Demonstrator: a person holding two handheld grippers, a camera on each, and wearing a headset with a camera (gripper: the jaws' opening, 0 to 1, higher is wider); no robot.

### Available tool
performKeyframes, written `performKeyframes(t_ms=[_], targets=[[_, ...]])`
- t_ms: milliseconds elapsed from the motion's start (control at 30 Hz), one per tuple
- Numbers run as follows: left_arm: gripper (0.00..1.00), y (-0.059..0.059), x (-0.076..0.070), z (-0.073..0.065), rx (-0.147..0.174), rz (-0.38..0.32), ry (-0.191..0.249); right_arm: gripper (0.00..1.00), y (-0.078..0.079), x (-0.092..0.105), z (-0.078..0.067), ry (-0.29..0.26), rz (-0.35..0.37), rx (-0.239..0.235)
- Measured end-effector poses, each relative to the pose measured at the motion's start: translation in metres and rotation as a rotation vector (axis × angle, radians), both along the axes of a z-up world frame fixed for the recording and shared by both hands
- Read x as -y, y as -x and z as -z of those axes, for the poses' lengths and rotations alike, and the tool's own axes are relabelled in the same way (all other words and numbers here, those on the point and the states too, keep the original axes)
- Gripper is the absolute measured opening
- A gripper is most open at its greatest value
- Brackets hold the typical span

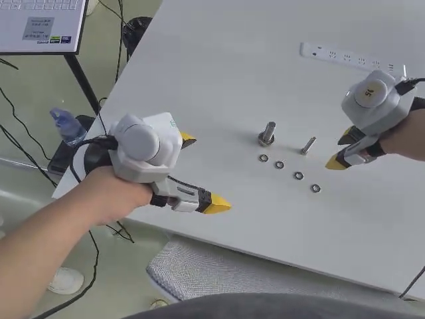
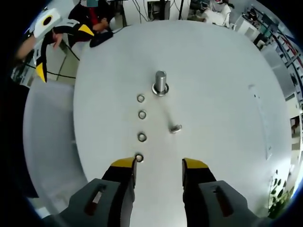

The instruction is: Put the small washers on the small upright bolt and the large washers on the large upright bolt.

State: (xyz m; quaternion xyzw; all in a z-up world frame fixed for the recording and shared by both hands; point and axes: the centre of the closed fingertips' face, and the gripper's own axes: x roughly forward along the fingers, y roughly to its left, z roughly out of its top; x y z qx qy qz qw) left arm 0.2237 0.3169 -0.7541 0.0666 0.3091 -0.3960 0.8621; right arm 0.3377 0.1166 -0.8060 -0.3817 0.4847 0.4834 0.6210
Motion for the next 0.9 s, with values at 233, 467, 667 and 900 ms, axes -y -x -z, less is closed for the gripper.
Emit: performKeyframes(t_ms=[233, 467, 667, 900], targets=[[0.87, 0.000, -0.004, 0.000, 0.000, -0.001, -0.005, 0.40, 0.014, -0.004, 0.007, 0.001, -0.013, 0.003], [0.87, 0.004, -0.004, 0.001, -0.005, 0.002, -0.012, 0.37, 0.026, -0.004, 0.020, 0.004, -0.016, -0.007], [0.86, 0.007, -0.003, 0.001, -0.009, 0.006, -0.015, 0.35, 0.033, 0.001, 0.033, 0.002, -0.010, -0.019], [0.84, 0.009, -0.003, -0.001, -0.004, 0.010, -0.020, 0.35, 0.034, 0.006, 0.044, 0.000, 0.011, -0.015]])
